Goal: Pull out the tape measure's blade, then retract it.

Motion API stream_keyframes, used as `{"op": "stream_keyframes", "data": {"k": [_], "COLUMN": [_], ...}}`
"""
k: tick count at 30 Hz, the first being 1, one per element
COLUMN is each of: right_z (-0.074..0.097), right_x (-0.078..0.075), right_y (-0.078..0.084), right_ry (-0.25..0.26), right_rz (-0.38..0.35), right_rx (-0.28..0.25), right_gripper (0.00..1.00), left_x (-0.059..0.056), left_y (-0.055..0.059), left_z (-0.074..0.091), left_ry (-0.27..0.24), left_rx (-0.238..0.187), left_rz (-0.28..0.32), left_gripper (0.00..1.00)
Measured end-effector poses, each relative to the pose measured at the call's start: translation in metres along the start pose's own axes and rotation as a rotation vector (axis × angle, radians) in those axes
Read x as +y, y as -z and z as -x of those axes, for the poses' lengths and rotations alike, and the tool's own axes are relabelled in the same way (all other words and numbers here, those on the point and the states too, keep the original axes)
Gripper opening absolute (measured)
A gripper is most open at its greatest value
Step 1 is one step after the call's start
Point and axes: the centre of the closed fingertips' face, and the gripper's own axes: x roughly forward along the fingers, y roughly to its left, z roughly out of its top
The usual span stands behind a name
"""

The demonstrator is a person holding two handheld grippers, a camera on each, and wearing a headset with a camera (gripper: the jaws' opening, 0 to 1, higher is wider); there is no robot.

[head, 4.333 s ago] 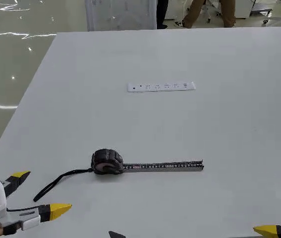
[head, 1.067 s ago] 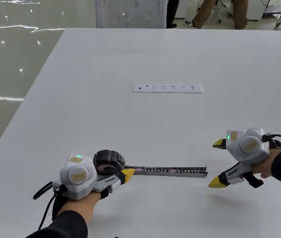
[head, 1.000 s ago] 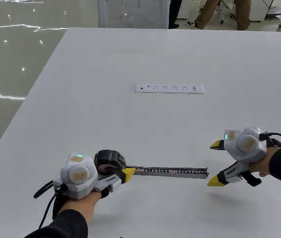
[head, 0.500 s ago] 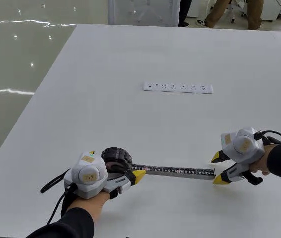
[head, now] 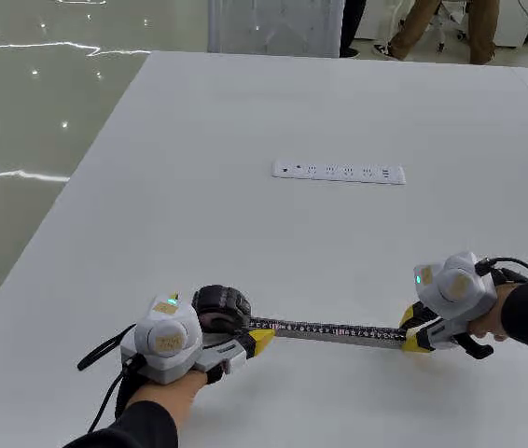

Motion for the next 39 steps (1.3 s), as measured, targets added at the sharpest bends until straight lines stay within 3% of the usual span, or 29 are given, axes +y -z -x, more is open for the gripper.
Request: {"op": "stream_keyframes", "data": {"k": [7, 13, 19, 25, 29, 39], "right_z": [0.000, -0.002, -0.001, -0.001, -0.002, -0.002], "right_x": [0.000, 0.000, 0.000, -0.002, -0.001, -0.001], "right_y": [0.001, 0.000, 0.001, 0.001, 0.000, 0.001], "right_ry": [-0.011, -0.010, -0.009, 0.014, 0.020, 0.020], "right_rz": [-0.008, -0.010, -0.050, -0.085, -0.093, -0.096], "right_rx": [0.010, 0.059, 0.058, 0.037, 0.062, 0.105], "right_gripper": [0.13, 0.12, 0.12, 0.12, 0.12, 0.12], "left_x": [0.004, 0.002, -0.001, 0.013, 0.020, 0.015], "left_y": [0.000, 0.003, -0.002, -0.003, -0.001, 0.003], "left_z": [0.000, -0.003, -0.012, -0.021, -0.020, -0.023], "left_ry": [-0.013, -0.031, -0.048, -0.120, -0.170, -0.171], "left_rx": [-0.006, 0.004, -0.001, -0.001, 0.007, 0.025], "left_rz": [0.011, 0.006, 0.002, 0.067, 0.084, 0.092], "left_gripper": [1.00, 1.00, 1.00, 0.92, 0.83, 0.73]}}
